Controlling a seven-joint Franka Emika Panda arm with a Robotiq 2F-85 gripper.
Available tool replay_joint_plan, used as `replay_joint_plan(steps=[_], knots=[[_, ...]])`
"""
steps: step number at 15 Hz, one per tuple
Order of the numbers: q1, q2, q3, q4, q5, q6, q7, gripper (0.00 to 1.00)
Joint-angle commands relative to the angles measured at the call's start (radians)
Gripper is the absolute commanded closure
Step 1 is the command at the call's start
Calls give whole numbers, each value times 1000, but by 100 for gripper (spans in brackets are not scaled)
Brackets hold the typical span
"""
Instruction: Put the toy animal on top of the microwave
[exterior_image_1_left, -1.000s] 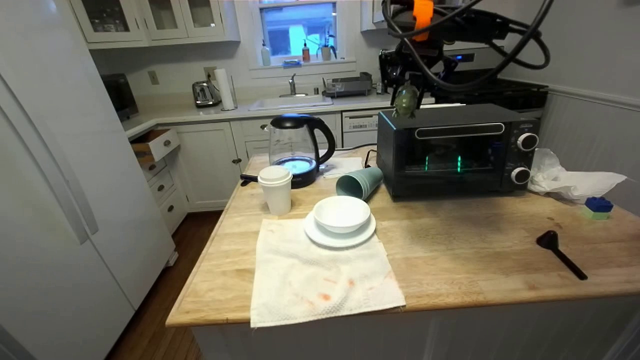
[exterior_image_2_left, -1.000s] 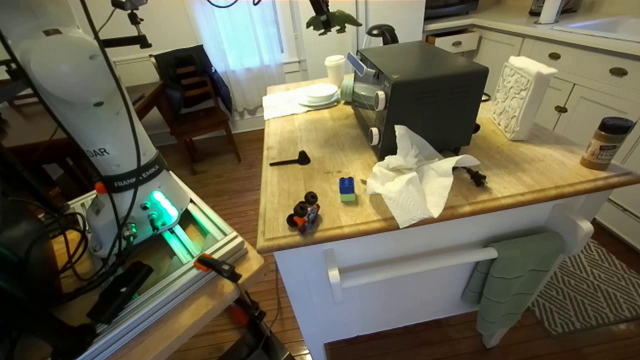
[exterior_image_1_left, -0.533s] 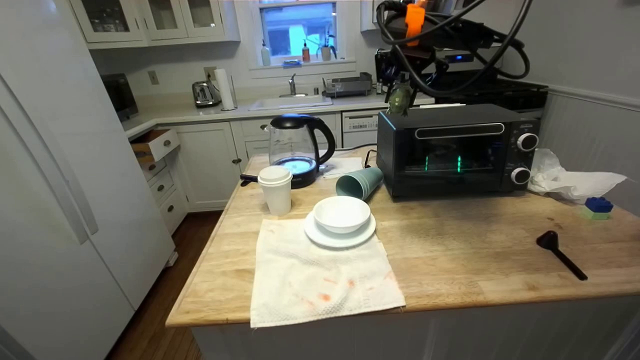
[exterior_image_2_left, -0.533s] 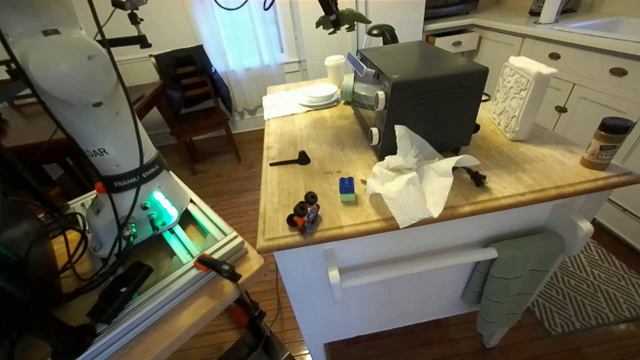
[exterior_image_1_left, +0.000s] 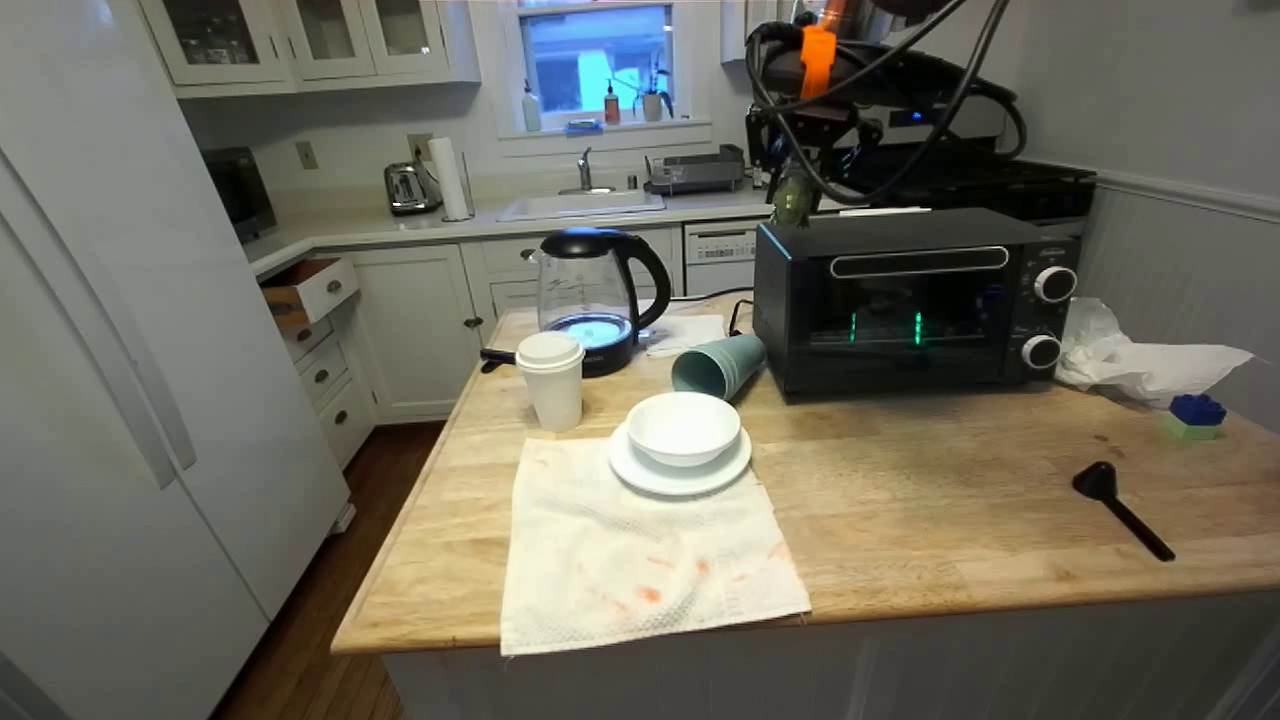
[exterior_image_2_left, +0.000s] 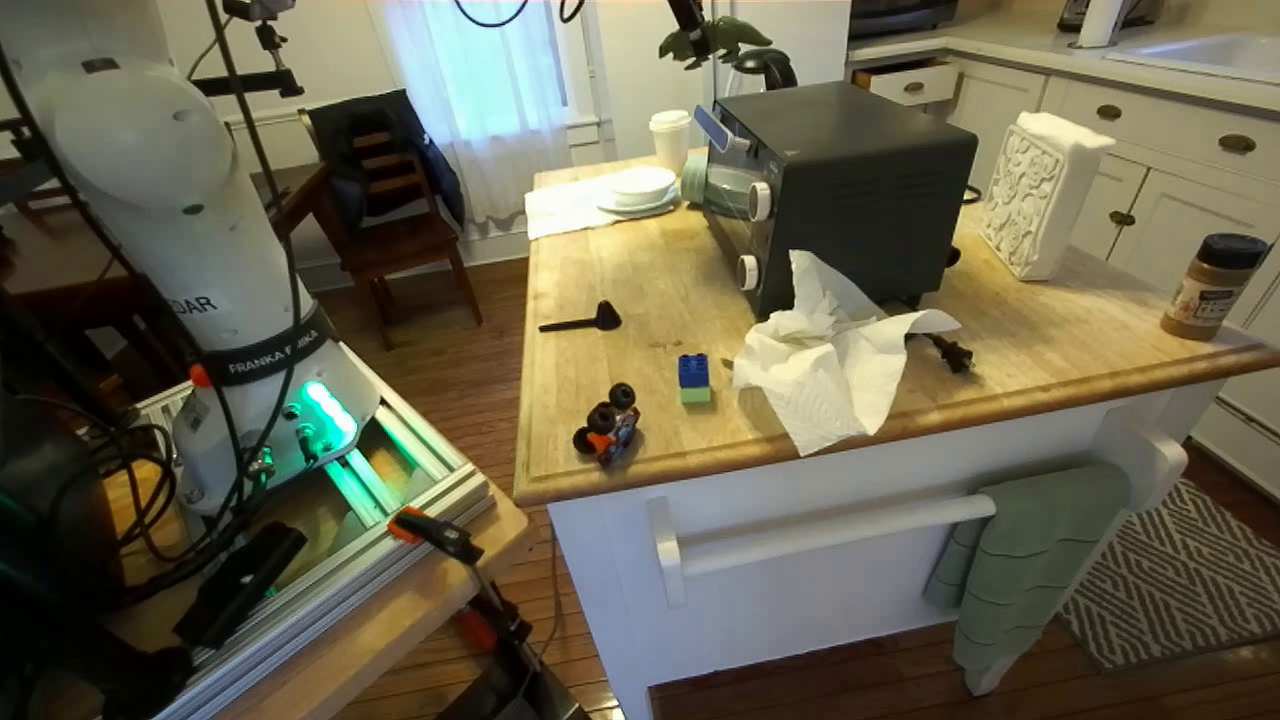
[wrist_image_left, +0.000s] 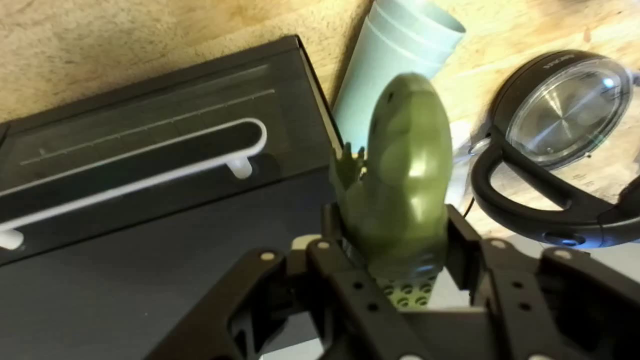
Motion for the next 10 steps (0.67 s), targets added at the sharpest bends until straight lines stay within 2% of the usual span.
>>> replay_joint_plan(steps=[1, 5, 10], knots=[[-7, 150, -39, 196, -39, -66, -62, 75], [-12, 266, -76, 337, 1, -148, -146, 75], [-74, 351, -63, 446, 137, -174, -332, 75]])
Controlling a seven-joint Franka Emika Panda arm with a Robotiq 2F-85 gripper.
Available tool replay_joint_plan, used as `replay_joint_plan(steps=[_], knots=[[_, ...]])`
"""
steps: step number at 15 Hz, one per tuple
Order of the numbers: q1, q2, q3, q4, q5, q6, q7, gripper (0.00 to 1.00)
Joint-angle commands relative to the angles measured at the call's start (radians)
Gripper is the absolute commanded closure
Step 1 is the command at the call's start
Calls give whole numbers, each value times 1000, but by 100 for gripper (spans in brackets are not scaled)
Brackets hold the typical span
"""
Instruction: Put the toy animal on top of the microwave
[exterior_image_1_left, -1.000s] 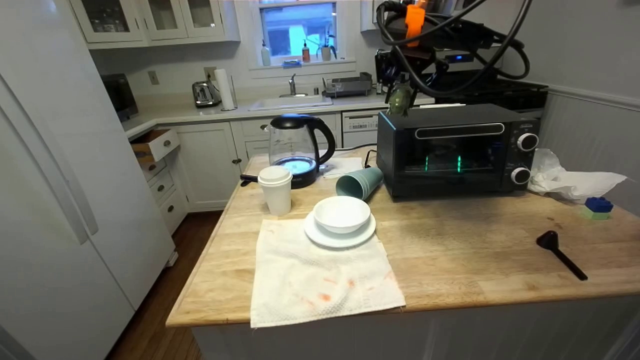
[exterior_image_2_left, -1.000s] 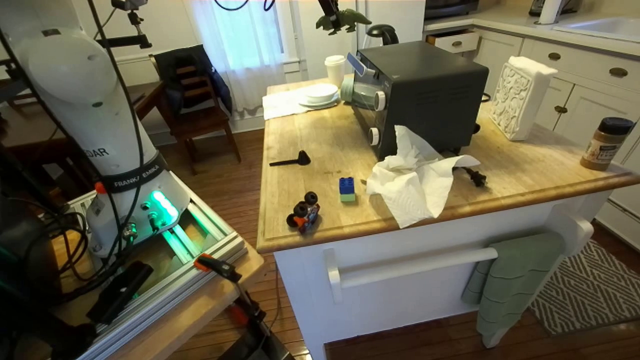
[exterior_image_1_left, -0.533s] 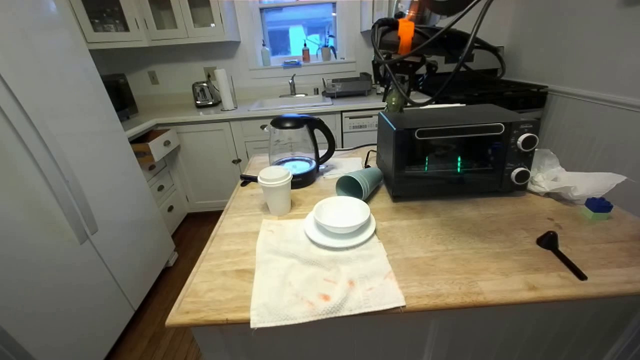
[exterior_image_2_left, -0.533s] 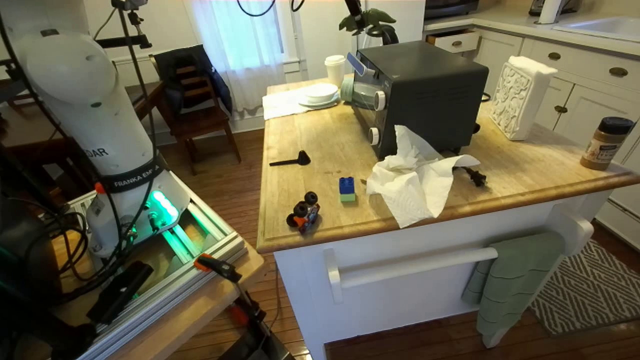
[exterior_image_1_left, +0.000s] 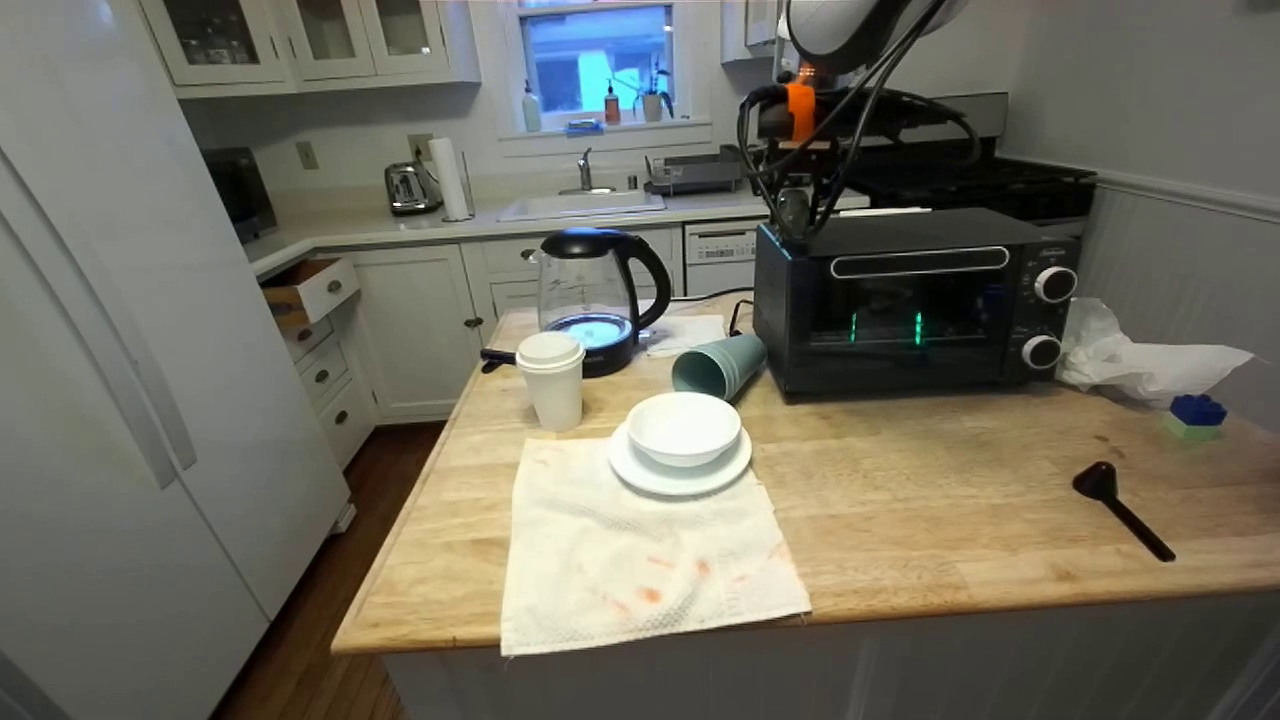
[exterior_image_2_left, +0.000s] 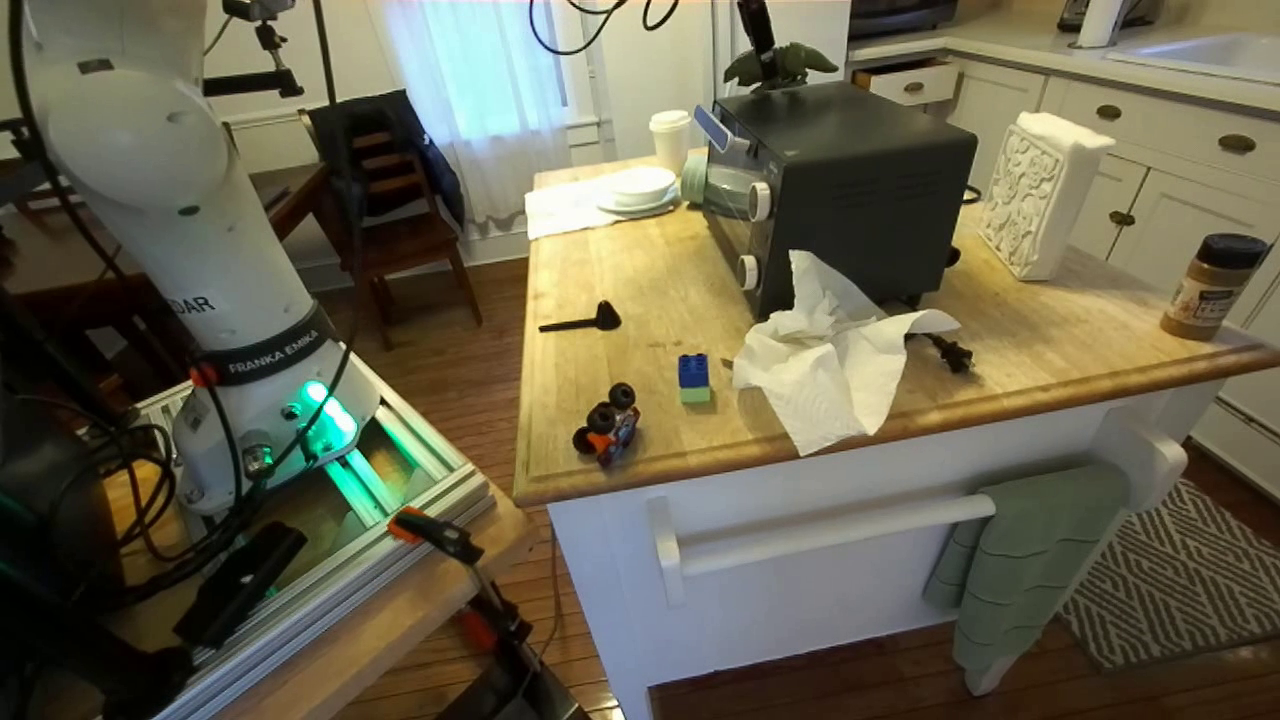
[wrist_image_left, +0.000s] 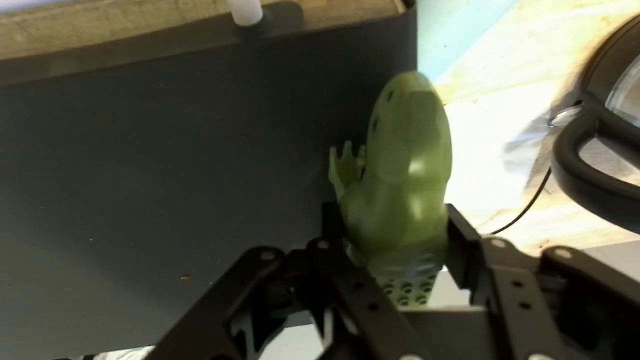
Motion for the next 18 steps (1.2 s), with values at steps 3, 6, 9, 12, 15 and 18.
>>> replay_joint_plan(steps=[3, 6, 9, 12, 15, 18], knots=[[-70, 100, 4, 173, 143, -83, -182, 74], [-98, 120, 3, 224, 191, -139, -241, 17], [-110, 103, 4, 247, 241, -215, -255, 0], [-103, 60, 0, 260, 286, -360, -202, 0], [-77, -21, -21, 210, 264, -397, -100, 0], [-67, -177, -19, 55, 222, -365, -154, 0]])
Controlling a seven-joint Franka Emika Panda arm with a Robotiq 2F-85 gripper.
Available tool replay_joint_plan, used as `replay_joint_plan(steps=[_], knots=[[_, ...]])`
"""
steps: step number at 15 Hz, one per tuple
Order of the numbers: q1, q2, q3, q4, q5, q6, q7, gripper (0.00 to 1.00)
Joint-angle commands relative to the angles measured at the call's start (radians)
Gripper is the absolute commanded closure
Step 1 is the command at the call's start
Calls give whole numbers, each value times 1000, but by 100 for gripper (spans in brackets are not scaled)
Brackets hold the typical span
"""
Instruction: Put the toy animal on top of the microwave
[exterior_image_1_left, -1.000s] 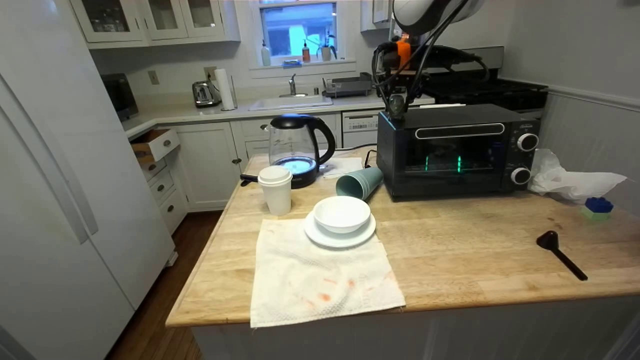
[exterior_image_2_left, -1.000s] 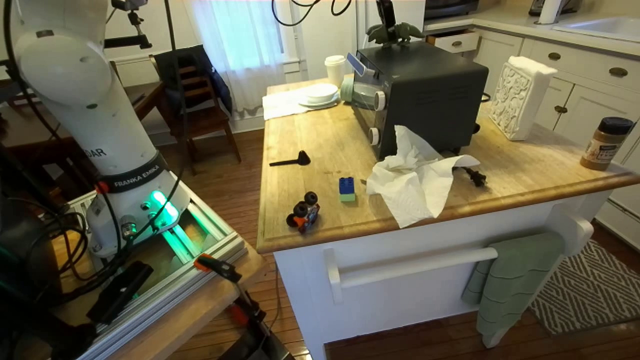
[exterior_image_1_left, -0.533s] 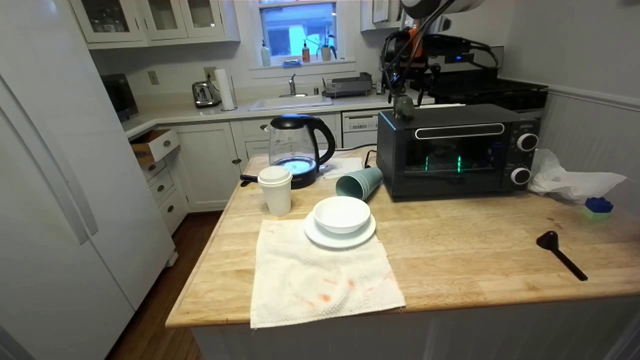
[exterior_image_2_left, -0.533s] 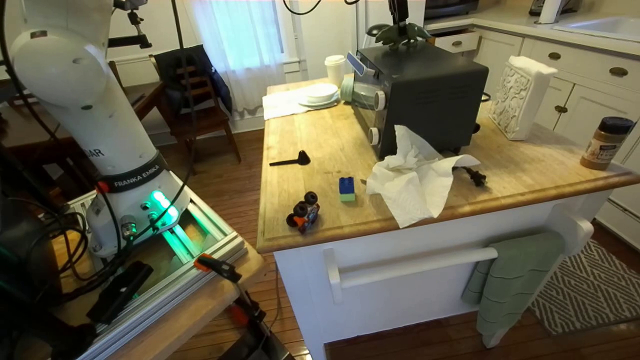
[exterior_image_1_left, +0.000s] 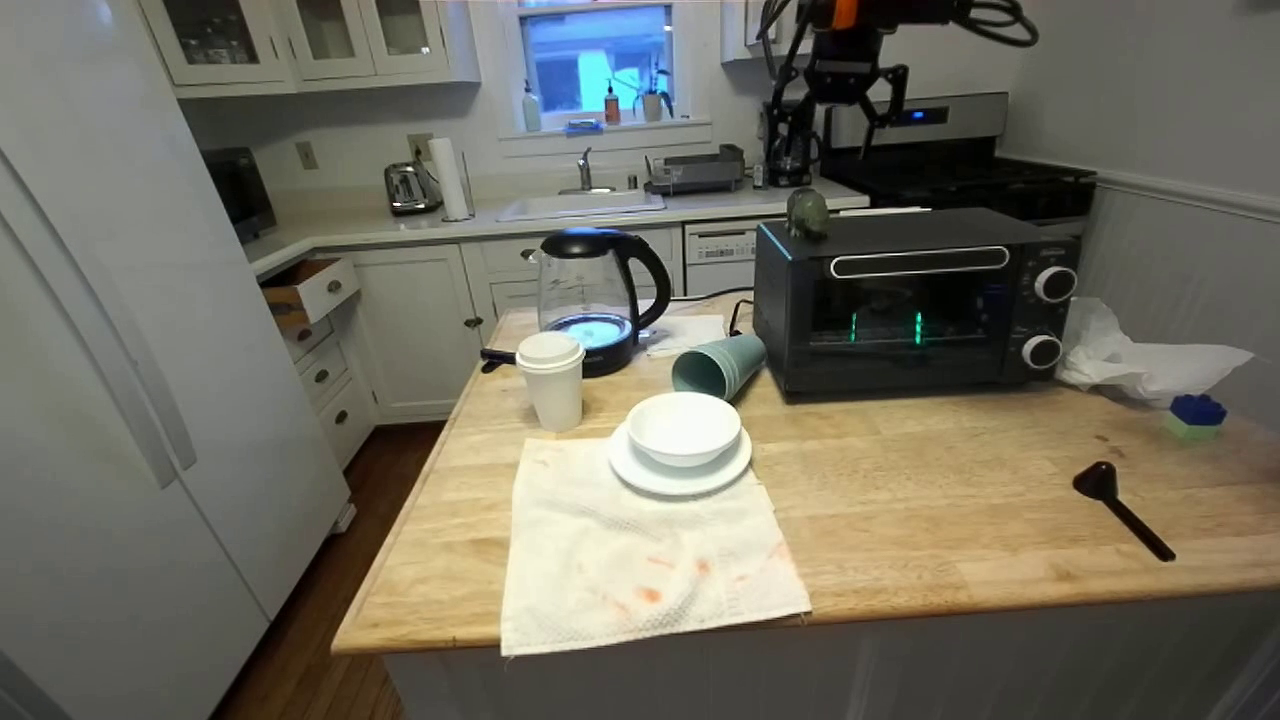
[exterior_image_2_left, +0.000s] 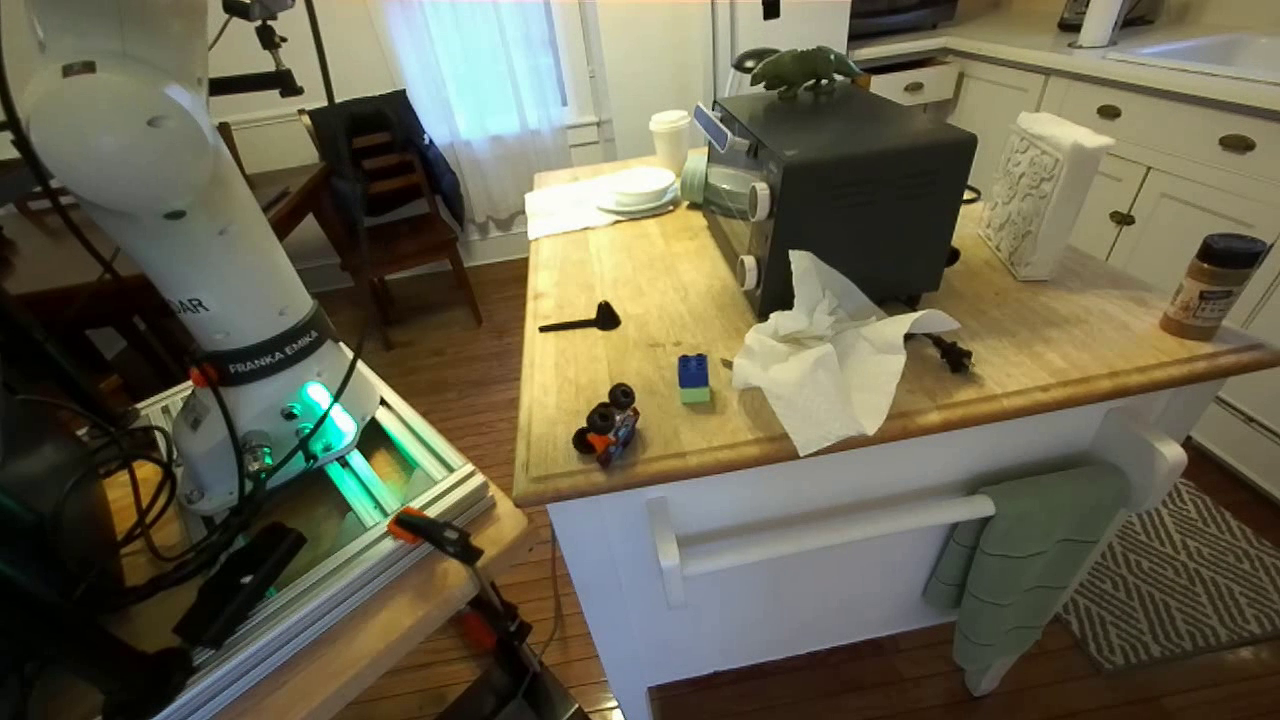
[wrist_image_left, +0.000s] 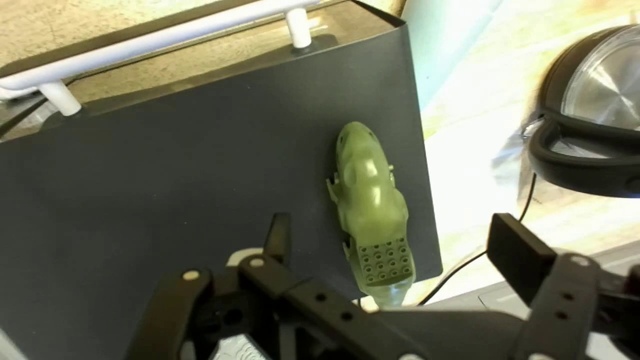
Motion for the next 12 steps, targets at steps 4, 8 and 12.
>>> replay_joint_plan(steps=[4, 8, 12], knots=[[-3, -352, 0, -352, -5, -25, -181, 0], [-25, -549, -7, -547, 42, -102, -321, 0], [-39, -745, -31, -754, 119, -71, -461, 0]])
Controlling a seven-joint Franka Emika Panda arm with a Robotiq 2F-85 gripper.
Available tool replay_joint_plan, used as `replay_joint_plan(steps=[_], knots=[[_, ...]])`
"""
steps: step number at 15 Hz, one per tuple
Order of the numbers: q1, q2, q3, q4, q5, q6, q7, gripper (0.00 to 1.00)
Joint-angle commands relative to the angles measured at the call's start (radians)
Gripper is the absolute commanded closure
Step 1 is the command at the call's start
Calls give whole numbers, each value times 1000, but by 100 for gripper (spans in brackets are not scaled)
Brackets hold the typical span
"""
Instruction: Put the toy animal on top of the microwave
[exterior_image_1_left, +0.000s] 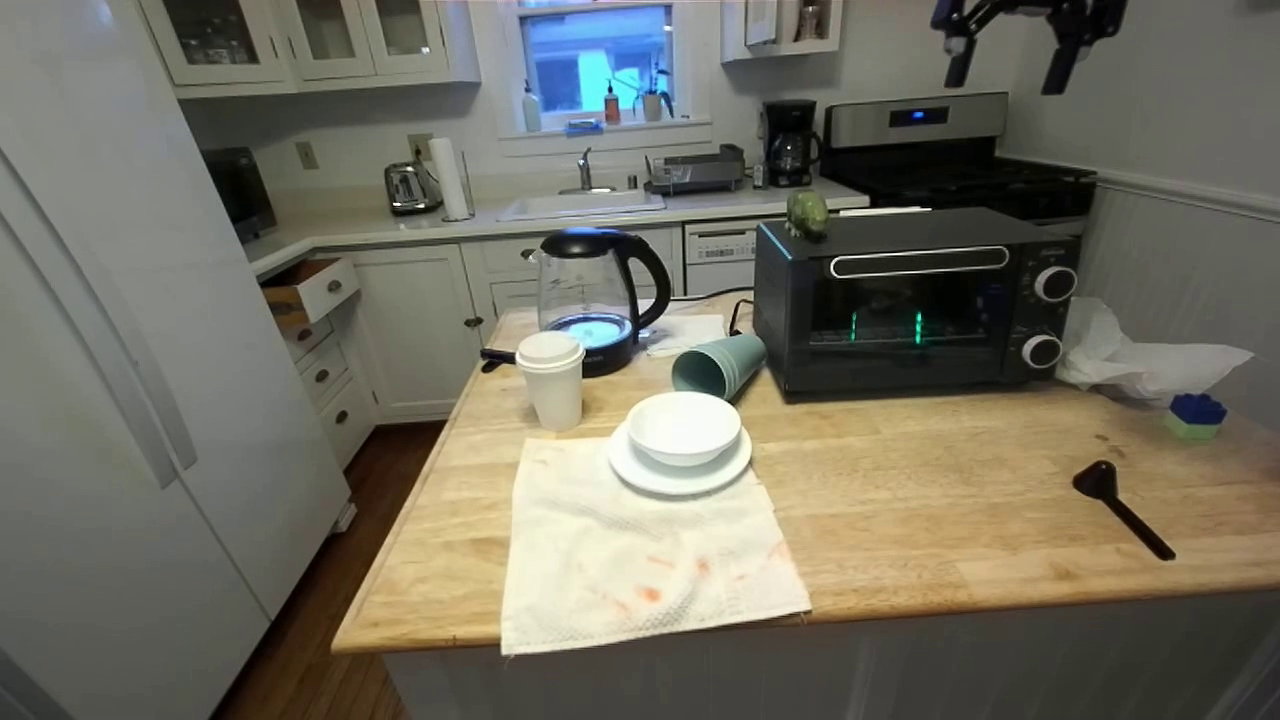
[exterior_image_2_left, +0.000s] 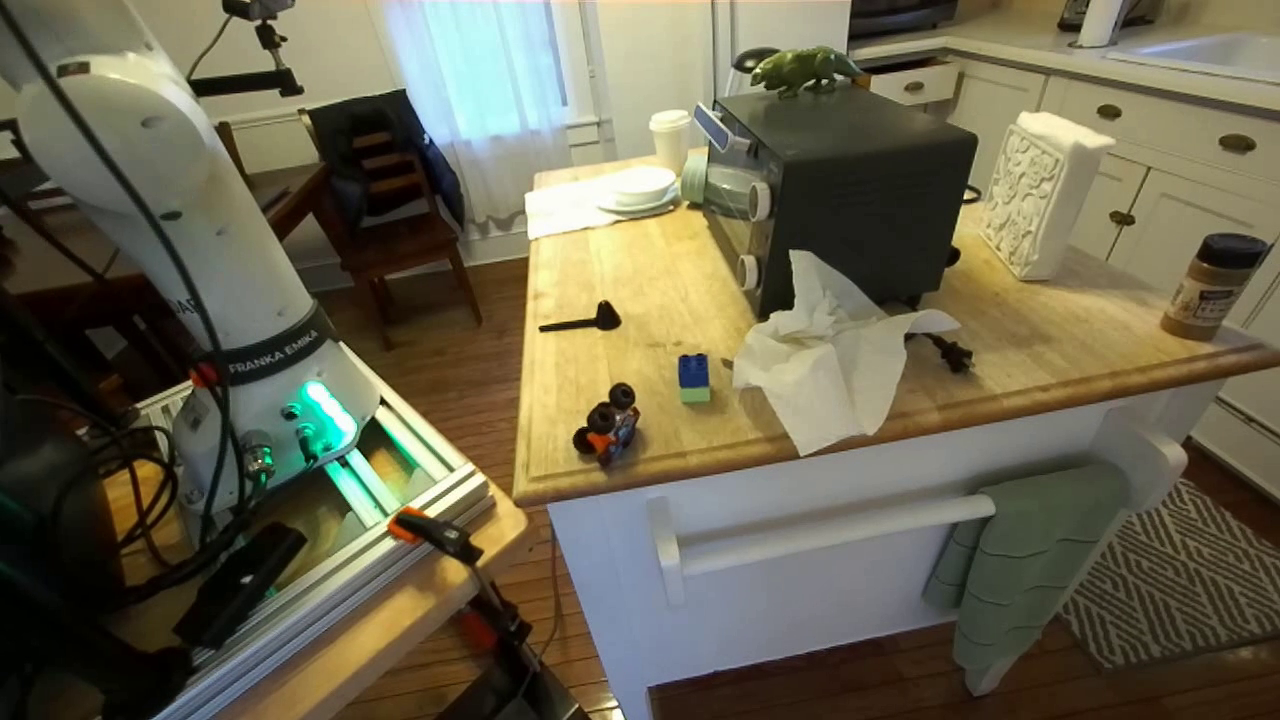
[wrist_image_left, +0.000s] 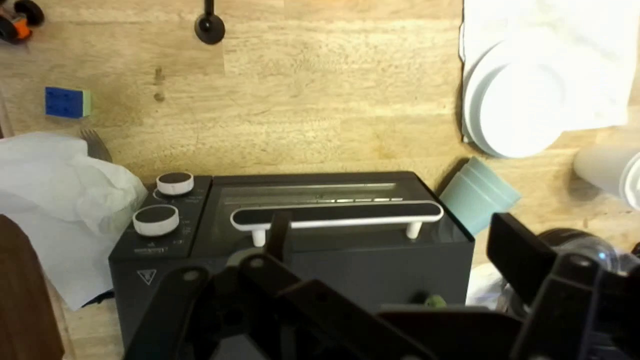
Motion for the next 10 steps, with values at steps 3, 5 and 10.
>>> replay_joint_plan(steps=[3, 5, 10], knots=[[5, -235, -19, -270, 180, 129, -212, 0], [-10, -194, -11, -214, 157, 89, -183, 0], [4, -218, -7, -254, 195, 133, -212, 0]])
